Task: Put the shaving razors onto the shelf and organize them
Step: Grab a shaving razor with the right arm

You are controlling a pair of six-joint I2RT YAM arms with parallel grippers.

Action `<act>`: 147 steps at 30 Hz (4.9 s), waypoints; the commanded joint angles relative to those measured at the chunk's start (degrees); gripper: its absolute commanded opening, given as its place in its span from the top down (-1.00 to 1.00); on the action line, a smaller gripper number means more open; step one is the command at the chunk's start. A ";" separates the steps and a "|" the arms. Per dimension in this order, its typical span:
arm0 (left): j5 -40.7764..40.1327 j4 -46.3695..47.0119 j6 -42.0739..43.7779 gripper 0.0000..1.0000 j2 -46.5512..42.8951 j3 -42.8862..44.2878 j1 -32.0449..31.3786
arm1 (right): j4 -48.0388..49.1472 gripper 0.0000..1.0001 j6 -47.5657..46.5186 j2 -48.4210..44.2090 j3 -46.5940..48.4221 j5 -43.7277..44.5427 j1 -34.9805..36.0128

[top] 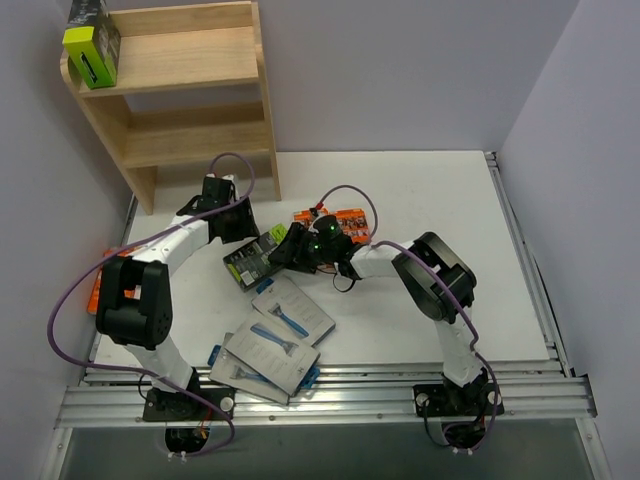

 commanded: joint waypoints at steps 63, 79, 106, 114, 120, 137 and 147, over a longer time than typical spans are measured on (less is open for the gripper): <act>-6.66 -2.91 0.67 0.01 -20.98 -6.24 -7.91 | 34.00 -0.59 -9.19 -11.73 -8.44 -11.44 -9.15; -7.66 -6.96 -1.00 -0.03 -17.64 -3.60 -0.70 | -27.77 0.34 -31.18 3.91 30.58 -10.55 -10.83; -3.34 -6.61 -1.35 -0.03 -16.06 -3.25 -0.08 | -35.08 0.38 -37.00 15.60 38.23 -21.63 -11.18; -2.47 -6.61 -1.35 -0.03 -15.62 -3.16 -0.08 | -32.98 0.32 -34.63 18.59 39.29 -23.30 -10.83; -2.38 -6.52 -1.35 -0.03 -15.44 -3.07 -0.08 | -31.30 0.24 -33.40 19.12 39.20 -24.79 -10.04; -2.11 -6.70 -1.53 -0.03 -15.70 -3.16 -0.08 | -28.14 0.50 -30.59 22.37 38.94 -30.50 -7.22; -2.90 -6.70 -1.44 -0.03 -15.88 -3.16 0.01 | -23.04 1.00 -26.28 14.38 38.59 -28.84 -7.48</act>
